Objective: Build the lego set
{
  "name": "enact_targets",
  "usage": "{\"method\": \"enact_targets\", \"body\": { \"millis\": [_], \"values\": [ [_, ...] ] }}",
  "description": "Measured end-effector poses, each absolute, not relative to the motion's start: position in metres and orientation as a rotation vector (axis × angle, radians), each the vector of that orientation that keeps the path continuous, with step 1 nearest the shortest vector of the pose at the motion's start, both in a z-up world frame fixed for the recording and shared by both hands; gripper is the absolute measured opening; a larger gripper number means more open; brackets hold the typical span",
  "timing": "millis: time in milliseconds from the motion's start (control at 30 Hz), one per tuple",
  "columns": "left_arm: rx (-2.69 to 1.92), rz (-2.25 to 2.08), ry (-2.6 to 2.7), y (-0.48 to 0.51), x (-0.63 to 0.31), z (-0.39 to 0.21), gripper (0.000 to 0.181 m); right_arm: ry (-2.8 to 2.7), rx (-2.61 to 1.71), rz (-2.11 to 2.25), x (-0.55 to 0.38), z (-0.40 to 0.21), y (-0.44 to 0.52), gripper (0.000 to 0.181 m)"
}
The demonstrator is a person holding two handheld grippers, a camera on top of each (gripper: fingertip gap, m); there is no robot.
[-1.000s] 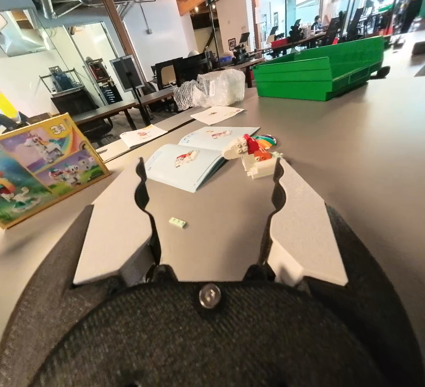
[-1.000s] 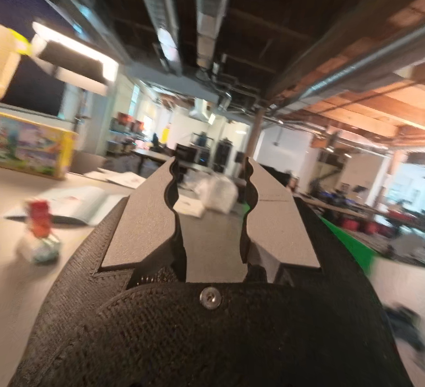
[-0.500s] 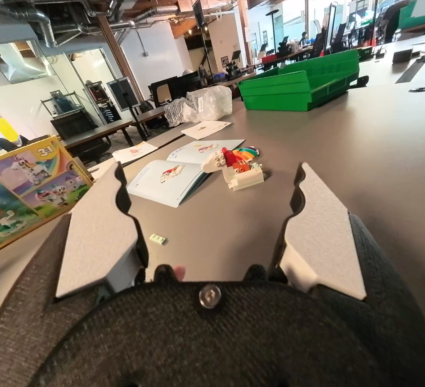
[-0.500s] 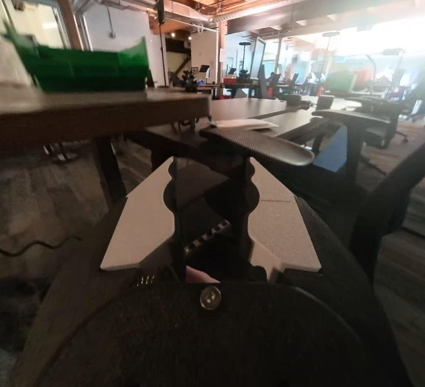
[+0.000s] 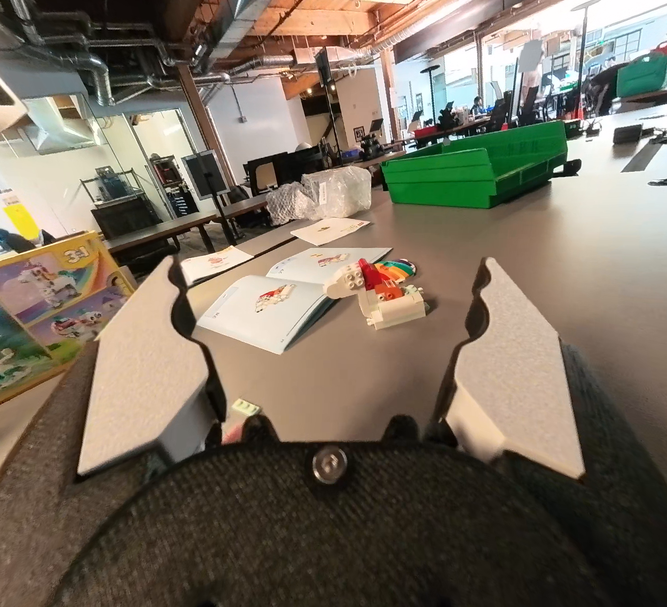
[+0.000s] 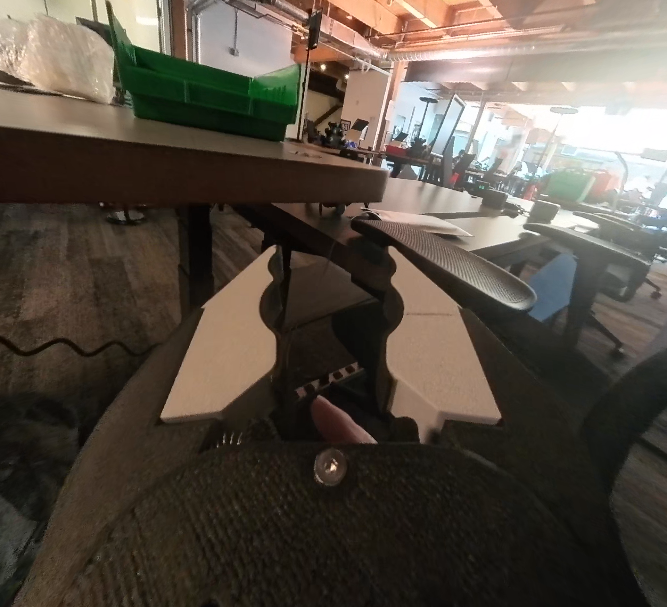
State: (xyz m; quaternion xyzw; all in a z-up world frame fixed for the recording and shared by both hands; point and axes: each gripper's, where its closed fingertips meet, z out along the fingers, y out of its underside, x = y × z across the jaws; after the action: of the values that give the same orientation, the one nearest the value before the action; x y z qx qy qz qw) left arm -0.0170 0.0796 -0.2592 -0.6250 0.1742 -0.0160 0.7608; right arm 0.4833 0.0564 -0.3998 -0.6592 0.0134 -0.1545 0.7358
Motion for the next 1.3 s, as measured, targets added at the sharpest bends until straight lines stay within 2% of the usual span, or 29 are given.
{"method": "enact_targets", "body": {
  "millis": [367,567,900,1300],
  "values": [
    [-1.200,0.043,0.292,0.069,-0.034,-0.237,0.152,0.091,-1.579,-0.199,0.483,-0.438,0.067,0.054],
    [-1.145,0.046,0.232,0.060,-0.044,-0.227,0.148,0.175,-1.542,-0.173,0.485,-0.430,0.077,0.055],
    [-1.198,-0.026,0.286,0.067,-0.030,-0.238,0.155,0.124,-1.598,-0.134,0.467,-0.438,0.095,0.056],
    [-1.213,-0.001,0.319,0.069,-0.025,-0.242,0.153,-0.282,-1.649,-0.195,0.468,-0.449,-0.001,0.057]
  ]
}}
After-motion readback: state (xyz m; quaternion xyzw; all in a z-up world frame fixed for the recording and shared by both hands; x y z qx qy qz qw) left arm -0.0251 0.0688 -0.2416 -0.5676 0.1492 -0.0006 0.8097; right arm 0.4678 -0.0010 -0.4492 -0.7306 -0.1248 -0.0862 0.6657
